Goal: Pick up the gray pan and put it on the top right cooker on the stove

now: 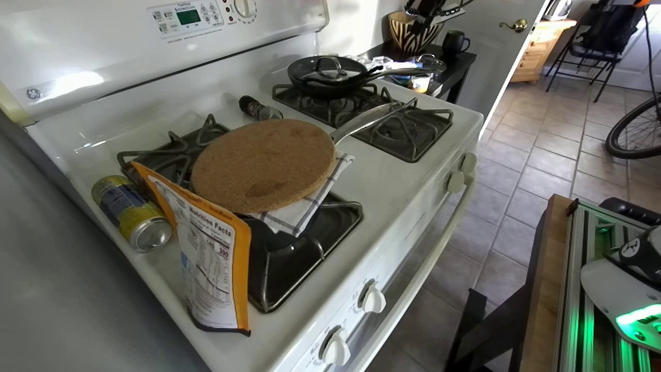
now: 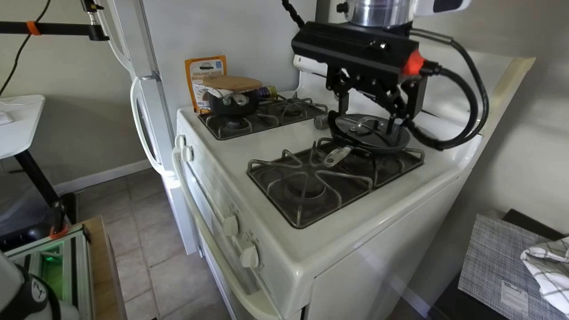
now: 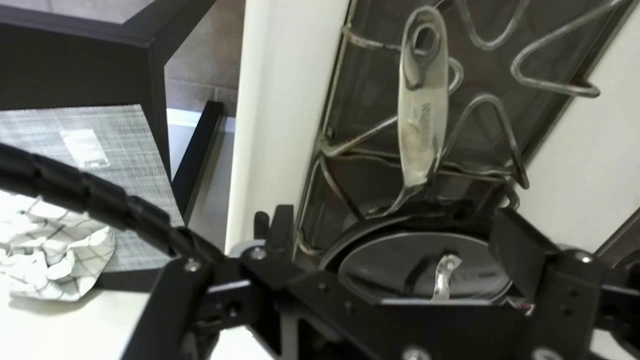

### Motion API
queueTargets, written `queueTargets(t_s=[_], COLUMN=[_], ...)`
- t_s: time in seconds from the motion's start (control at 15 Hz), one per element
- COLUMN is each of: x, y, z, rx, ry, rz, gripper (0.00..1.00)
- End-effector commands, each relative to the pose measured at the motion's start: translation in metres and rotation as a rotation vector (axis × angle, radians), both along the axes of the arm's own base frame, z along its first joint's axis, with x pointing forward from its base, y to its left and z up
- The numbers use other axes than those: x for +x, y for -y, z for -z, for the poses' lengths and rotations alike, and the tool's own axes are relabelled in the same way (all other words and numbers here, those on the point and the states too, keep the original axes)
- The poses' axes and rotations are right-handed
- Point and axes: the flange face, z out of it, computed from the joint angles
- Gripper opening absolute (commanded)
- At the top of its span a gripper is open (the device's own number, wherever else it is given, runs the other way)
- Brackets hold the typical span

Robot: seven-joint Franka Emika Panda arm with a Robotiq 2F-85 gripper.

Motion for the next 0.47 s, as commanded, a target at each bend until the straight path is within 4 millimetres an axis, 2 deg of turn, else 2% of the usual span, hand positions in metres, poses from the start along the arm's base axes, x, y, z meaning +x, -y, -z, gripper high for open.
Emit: queueTargets(t_s=[0.0, 0.13, 0.2, 0.4], x=[0.0012, 0.0073, 0.0063, 0.0078], y=[-0.0109, -0.0158, -0.0118, -0.0136], z=[-0.0277, -0.0355, -0.0308, -0.0321], rx=[-0.051, -0.051, -0.055, -0.058], ry=[0.119, 0.178, 0.131, 0.138], rz=[-0.097, -0.13, -0.091, -0.099], gripper=[1.0, 1.0, 1.0, 1.0])
